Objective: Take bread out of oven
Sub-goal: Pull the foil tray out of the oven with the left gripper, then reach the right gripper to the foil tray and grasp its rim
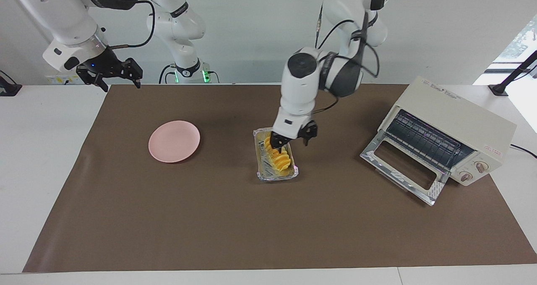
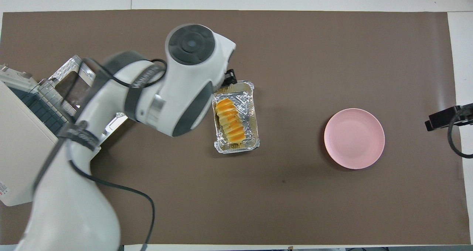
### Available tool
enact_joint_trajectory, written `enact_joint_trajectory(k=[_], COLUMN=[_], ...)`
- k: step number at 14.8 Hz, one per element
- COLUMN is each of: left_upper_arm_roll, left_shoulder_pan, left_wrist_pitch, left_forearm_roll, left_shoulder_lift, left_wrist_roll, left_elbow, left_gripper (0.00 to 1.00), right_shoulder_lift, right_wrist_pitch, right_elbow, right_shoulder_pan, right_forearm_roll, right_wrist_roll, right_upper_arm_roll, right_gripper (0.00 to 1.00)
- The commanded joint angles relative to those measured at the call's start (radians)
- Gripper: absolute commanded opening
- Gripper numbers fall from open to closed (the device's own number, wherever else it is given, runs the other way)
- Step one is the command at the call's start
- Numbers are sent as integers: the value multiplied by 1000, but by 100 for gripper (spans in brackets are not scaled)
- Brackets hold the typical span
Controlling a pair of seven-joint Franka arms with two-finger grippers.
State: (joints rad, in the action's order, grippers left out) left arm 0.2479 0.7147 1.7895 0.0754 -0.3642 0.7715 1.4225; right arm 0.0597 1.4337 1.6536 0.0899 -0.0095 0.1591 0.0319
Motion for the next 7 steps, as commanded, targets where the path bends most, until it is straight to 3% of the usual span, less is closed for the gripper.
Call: enact_joint_trajectory(k=[1, 5, 7], left_upper_arm_roll=[-16, -10, -21], left_shoulder_pan=[-211, -420, -487], left_wrist_pitch=[-155, -408, -475], left_forearm_roll=[15, 7, -51], left_shoulder_lift=[164, 263, 324], left_wrist_roll=[-166, -594, -667], left_elbow=[49, 67, 114], left_gripper=[100, 100, 100], right_shoulder_lift=[22, 29, -16], right_wrist_pitch=[48, 235, 313], right_elbow=[29, 141, 150], right_shoulder_pan=[-96, -272, -350], right_forearm_roll=[6, 9, 11], right_wrist_roll=[-157, -375, -471], right_upper_arm_roll=[10, 11, 11], right_gripper=[100, 100, 100])
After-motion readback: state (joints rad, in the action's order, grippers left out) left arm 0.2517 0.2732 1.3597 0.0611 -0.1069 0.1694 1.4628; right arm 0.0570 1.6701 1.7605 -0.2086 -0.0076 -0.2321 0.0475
